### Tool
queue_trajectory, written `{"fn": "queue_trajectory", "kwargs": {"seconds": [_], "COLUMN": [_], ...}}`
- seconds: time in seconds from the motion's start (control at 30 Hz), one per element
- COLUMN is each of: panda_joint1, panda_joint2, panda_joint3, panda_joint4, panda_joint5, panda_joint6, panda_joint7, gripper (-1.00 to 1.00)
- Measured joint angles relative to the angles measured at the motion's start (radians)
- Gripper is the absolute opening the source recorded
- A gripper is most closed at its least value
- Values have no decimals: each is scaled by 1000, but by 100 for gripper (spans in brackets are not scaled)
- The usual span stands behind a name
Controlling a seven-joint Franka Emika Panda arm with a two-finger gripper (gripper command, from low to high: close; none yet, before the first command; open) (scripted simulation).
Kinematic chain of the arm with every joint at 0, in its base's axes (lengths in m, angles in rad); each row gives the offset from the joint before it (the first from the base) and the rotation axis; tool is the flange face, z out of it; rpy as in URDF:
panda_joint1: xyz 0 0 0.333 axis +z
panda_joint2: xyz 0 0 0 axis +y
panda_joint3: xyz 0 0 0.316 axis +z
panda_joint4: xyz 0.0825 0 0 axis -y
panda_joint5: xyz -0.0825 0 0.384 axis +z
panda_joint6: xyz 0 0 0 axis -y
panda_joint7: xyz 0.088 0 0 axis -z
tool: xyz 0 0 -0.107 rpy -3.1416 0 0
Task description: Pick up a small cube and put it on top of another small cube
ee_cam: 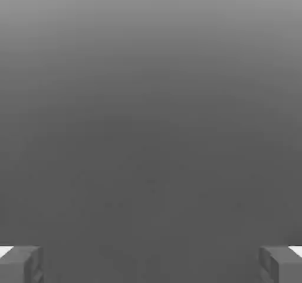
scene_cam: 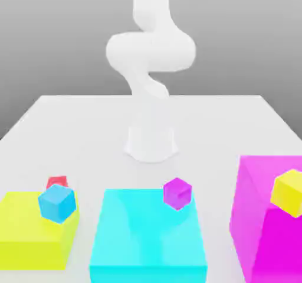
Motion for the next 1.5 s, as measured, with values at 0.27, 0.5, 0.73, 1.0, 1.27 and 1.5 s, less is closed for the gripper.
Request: {"fn": "queue_trajectory", "kwargs": {"seconds": [0.27, 0.5, 0.73, 1.0, 1.27, 1.5], "panda_joint1": [7, 5, -17, -124, -127, -192], "panda_joint2": [201, 380, 551, 706, 779, 854], "panda_joint3": [-231, -404, -549, -658, -633, -523], "panda_joint4": [-152, -283, -414, -553, -522, -496], "panda_joint5": [13, 25, 29, -61, 63, 261], "panda_joint6": [147, 274, 401, 536, 568, 606], "panda_joint7": [-260, -484, -699, -866, -982, -1130], "gripper": [0, 0, 0, 0, 0, 0]}}
